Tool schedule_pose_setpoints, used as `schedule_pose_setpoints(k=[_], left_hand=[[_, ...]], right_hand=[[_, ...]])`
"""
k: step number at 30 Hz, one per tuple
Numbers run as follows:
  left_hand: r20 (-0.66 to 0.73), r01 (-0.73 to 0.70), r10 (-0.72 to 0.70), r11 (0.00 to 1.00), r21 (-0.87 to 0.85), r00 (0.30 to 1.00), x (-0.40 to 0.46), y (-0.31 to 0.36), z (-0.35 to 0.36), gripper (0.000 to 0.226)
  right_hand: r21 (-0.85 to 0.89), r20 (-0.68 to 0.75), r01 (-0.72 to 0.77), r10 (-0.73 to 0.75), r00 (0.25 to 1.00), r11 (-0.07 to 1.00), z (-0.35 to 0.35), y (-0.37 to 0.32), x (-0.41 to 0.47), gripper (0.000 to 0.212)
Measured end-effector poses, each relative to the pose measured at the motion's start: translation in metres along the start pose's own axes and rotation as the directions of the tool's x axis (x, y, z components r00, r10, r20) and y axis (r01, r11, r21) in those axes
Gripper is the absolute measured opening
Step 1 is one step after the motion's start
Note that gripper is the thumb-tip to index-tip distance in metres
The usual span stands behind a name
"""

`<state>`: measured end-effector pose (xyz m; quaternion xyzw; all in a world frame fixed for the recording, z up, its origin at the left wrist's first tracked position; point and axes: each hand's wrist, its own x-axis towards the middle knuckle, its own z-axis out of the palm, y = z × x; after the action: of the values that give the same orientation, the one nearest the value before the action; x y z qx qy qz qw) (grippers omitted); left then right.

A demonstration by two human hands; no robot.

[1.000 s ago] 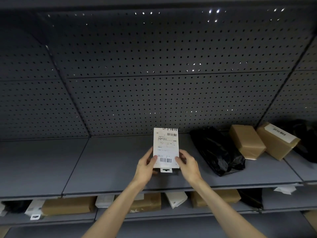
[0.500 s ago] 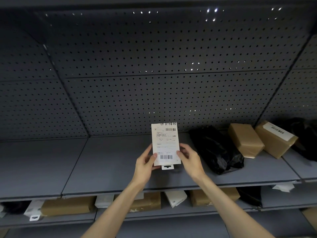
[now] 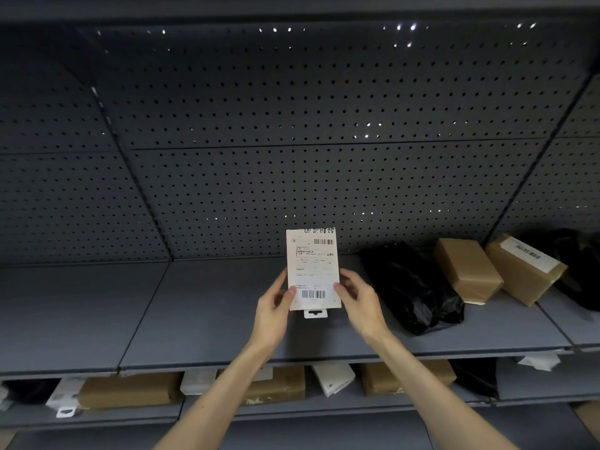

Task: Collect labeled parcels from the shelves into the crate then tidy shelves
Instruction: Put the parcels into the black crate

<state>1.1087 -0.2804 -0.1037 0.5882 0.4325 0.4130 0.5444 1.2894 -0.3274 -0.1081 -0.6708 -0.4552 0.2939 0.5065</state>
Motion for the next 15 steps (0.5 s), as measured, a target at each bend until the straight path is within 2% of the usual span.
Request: schedule_pose_setpoints(k=[8,15], left_hand=[[-0.018,-0.158,0.158,0.987,-0.022,0.987,0.017,0.052,-0.004,0.043],[-0.015,-0.287,0.287,0.958,-0.027,0.958,0.034,0.097,-0.008,0.044]], right_hand=[[0.092,-0.069,0.14,-0.134,0.989,0.986,-0.01,-0.053,0.018,0.03],[0.08,-0.119,0.26,-0.25,0.961,0.962,-0.024,-0.092,0.036,0.031]])
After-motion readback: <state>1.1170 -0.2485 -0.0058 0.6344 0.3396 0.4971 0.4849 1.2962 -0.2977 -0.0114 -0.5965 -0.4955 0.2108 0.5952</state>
